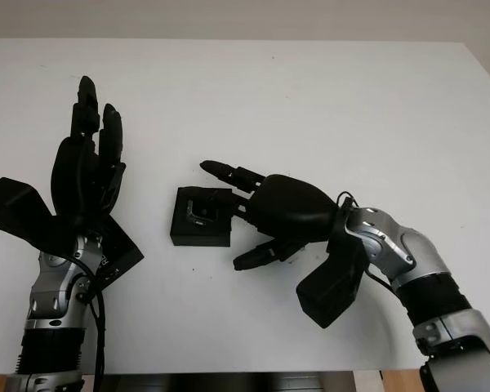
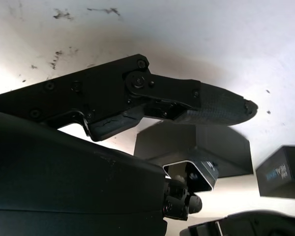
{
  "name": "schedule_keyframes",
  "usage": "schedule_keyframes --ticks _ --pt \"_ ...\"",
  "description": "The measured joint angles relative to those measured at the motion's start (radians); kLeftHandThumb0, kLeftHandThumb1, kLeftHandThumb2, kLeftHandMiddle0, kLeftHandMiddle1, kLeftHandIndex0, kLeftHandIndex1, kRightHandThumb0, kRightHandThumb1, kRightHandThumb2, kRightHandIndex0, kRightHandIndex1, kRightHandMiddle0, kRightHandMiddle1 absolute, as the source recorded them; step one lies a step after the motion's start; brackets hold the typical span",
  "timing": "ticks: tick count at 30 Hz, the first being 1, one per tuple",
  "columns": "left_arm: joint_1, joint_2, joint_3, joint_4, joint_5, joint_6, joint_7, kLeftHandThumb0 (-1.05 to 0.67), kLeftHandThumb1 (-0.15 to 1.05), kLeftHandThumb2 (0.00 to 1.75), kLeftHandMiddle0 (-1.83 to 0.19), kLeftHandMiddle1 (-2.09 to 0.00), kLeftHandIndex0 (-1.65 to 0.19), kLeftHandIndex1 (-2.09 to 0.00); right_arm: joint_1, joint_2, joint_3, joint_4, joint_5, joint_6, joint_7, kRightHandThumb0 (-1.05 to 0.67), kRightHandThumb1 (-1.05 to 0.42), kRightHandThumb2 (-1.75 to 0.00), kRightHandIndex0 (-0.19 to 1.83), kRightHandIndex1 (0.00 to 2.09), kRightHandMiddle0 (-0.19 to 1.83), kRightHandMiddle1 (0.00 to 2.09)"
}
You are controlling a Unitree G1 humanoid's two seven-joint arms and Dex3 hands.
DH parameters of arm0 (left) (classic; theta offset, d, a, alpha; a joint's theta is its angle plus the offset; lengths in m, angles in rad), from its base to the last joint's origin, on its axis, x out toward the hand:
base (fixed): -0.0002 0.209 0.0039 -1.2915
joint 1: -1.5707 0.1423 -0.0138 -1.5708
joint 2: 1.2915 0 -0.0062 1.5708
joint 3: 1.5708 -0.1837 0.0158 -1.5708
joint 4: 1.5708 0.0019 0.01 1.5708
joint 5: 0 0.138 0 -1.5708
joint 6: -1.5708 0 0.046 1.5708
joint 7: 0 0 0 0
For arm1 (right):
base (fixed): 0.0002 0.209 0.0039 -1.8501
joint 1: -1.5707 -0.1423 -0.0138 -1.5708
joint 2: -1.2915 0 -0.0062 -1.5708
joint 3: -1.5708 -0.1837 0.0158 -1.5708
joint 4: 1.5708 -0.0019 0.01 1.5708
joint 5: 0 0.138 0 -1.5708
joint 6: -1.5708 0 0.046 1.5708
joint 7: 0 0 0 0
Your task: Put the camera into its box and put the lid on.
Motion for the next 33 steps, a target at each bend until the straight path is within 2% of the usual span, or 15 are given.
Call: schedule_keyframes --ticks 6,13,33 --pt "0.000 0.000 0.000 -0.010 0.003 0.010 0.000 -0.76 1.05 0.39 0.19 0.00 0.19 0.00 -0.012 -0.008 0.018 0.000 -0.015 0.000 -0.011 -0.95 -1.05 -0.63 -0.19 0.00 -0.13 0.11" --pt "0.000 0.000 -0.001 -0.010 0.008 0.010 0.003 -0.75 1.05 0.39 0.19 0.00 0.19 0.00 -0.042 -0.009 0.031 0.000 -0.015 -0.002 -0.010 -0.96 -1.05 -0.62 -0.18 0.02 0.03 0.17" --pt "0.007 -0.025 0.003 -0.029 -0.007 0.009 0.020 -0.73 1.05 0.32 0.19 0.00 0.19 0.00 -0.090 -0.007 0.084 -0.004 -0.020 -0.023 0.008 -0.98 -1.05 -0.62 -0.08 0.08 0.23 0.22"
